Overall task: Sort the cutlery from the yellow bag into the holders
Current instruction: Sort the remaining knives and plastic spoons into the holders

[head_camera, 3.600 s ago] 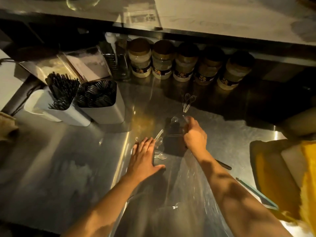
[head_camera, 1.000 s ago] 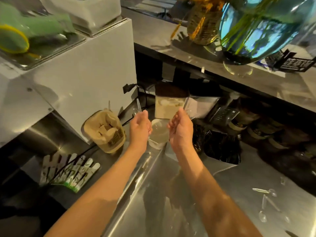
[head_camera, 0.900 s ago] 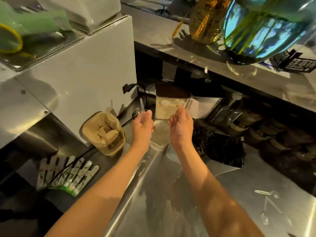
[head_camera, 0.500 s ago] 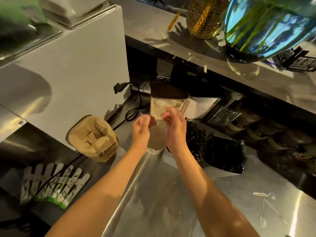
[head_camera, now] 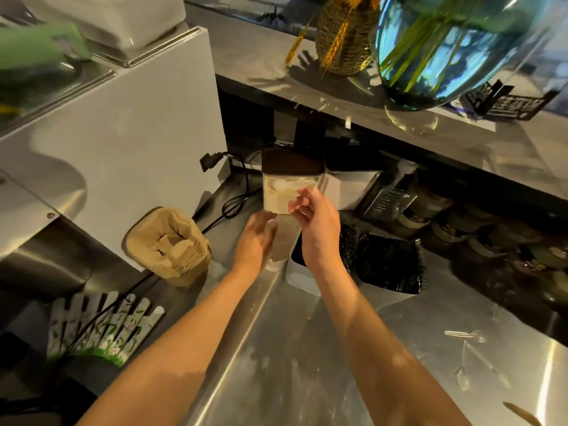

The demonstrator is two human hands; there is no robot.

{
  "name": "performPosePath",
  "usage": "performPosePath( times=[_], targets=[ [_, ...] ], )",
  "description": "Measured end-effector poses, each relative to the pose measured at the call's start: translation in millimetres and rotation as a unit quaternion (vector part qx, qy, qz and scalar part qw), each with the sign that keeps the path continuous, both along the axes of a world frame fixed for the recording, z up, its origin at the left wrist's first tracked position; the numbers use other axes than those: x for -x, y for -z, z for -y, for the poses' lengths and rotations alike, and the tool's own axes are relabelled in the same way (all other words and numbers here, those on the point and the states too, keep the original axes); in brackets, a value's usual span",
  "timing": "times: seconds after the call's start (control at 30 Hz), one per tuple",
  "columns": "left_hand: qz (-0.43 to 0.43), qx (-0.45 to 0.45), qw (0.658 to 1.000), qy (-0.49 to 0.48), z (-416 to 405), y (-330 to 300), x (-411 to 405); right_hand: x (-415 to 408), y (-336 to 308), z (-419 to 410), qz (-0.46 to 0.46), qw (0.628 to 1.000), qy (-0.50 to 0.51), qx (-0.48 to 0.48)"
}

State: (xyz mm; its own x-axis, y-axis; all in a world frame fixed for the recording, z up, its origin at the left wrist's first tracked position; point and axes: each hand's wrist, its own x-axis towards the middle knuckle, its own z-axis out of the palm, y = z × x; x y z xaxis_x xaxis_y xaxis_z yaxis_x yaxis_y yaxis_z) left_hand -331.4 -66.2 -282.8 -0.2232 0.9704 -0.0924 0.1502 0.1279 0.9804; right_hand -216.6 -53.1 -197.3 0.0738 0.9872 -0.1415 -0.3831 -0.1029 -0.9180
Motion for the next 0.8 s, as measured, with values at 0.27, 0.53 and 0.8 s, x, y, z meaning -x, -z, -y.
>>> performPosePath(
  times=[0.27, 0.53, 0.8],
  targets=[
    [-0.050, -0.041, 0.988, -0.138, 13, -16, 2, -29, -9, 33, 0.023, 0.999, -0.032, -0.024],
    [-0.014, -0.140, 0.980, -0.140, 10, -49, -4, -40, -9, 48, 0.032, 0.999, -0.024, -0.002],
    [-0.085, -0.003, 0.996, -0.037, 0, -6, -2, -39, -6, 49, 0.026, 0.999, -0.012, 0.016]
  ],
)
